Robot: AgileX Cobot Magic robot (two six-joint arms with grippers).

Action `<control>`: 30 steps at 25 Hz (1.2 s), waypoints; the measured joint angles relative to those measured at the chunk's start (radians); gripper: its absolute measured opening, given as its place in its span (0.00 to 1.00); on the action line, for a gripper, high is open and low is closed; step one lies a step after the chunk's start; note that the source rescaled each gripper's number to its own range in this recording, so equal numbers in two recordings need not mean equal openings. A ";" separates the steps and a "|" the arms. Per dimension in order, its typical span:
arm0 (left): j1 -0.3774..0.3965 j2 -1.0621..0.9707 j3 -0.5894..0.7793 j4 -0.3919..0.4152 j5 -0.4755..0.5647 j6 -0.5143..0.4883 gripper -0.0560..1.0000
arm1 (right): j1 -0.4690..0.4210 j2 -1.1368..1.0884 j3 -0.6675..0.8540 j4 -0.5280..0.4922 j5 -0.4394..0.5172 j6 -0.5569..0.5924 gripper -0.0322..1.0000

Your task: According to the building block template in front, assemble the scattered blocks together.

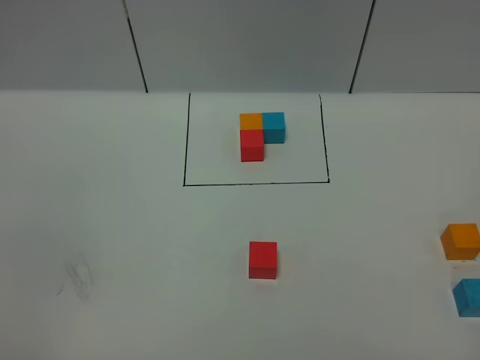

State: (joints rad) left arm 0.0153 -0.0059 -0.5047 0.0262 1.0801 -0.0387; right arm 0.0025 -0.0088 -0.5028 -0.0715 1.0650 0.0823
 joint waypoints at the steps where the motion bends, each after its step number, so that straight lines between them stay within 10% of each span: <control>1: 0.000 0.000 0.000 0.000 0.000 0.000 0.64 | 0.000 0.000 0.000 0.000 0.000 0.000 0.03; 25: 0.000 0.000 0.001 0.000 0.000 -0.003 0.60 | 0.000 0.000 0.000 0.011 0.000 -0.001 0.04; 30: 0.000 0.000 0.001 0.000 0.000 -0.003 0.60 | 0.000 0.000 0.000 0.004 0.000 -0.020 0.18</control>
State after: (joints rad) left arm 0.0153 -0.0059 -0.5037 0.0262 1.0801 -0.0422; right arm 0.0025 -0.0088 -0.5028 -0.0671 1.0650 0.0622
